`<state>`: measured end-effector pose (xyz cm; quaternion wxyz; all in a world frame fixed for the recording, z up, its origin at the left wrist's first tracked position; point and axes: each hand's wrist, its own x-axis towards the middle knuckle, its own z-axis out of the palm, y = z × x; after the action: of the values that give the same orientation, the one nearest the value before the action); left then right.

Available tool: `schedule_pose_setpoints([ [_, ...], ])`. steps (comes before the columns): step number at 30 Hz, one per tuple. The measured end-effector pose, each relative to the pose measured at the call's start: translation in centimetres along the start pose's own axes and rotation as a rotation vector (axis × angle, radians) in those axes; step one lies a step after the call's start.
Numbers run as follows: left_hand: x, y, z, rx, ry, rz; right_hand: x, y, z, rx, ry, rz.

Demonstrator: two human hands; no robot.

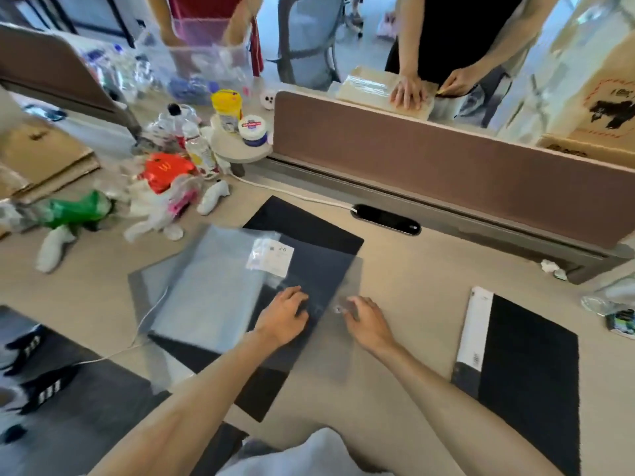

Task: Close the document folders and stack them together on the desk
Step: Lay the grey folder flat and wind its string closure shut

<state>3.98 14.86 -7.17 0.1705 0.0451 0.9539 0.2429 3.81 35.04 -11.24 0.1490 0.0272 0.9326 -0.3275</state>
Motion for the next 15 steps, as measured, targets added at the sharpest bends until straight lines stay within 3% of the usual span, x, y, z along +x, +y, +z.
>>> schedule_pose_setpoints([
  [3,0.0,-4.5,-2.3,-0.045,0.036,-0.054,2.7,-2.6,2.4,0.137,0.027,0.19],
  [7,0.8,-9.3,-4.0,-0.085,0.059,-0.113,5.5,-3.4,4.0,0.36,0.281,0.564],
  [11,1.3,-12.5,-3.5,-0.086,-0.025,-0.11,5.8,-5.1,2.7,0.44,0.394,0.624],
  [13,1.6,-13.8,-3.1,-0.068,-0.045,-0.084,5.5,-5.5,2.0,0.604,0.437,0.609],
  [15,2.0,-14.5,-3.1,-0.044,-0.047,-0.044,4.3,-6.1,1.7,0.841,0.271,0.581],
])
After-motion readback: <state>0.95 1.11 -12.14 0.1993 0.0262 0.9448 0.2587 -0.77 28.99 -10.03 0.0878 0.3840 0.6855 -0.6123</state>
